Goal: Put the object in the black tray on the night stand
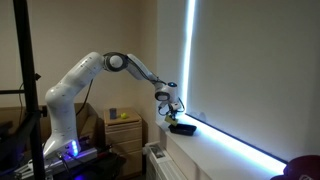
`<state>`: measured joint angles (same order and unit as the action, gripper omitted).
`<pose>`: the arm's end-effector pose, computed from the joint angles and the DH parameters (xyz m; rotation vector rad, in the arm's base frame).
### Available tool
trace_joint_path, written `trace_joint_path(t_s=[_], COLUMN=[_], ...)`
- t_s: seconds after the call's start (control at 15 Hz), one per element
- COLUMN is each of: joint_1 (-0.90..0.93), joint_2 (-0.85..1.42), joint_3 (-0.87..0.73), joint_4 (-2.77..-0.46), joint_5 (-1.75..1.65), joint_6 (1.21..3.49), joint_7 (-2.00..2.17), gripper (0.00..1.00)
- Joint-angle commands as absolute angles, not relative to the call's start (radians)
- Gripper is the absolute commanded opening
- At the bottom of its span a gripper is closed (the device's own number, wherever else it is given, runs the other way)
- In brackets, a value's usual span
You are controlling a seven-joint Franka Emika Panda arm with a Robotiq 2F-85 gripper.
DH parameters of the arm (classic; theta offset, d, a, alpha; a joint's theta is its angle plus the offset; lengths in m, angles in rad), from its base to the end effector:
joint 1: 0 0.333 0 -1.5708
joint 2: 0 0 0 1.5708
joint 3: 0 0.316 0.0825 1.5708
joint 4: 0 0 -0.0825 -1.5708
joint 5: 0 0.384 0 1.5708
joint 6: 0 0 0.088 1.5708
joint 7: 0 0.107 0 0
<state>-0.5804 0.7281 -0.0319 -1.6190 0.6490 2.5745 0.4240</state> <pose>0.5781 -0.4144 0.2174 -1.9794 1.9181 -0.3588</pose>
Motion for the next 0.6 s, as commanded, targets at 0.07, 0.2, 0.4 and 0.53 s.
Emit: trace_joint_path(t_s=[0.07,0.2,0.4,0.53], joint_1=[-0.505,-0.498,-0.548,-0.565], joint_2=[0.649,0.646,0.625,0.608], joint_3=[-0.101,-0.123,-0.077,-0.052], joint_4=[-1.742,-1.744,-1.743,-1.752], joint_5=[0.721,0.739,0.791,0.833], joint_6=[2.793,2.821,2.744,2.686], joint_7=[0.376,0.390,0.303,0.225], gripper=[0.02,0.02,0.02,0.02])
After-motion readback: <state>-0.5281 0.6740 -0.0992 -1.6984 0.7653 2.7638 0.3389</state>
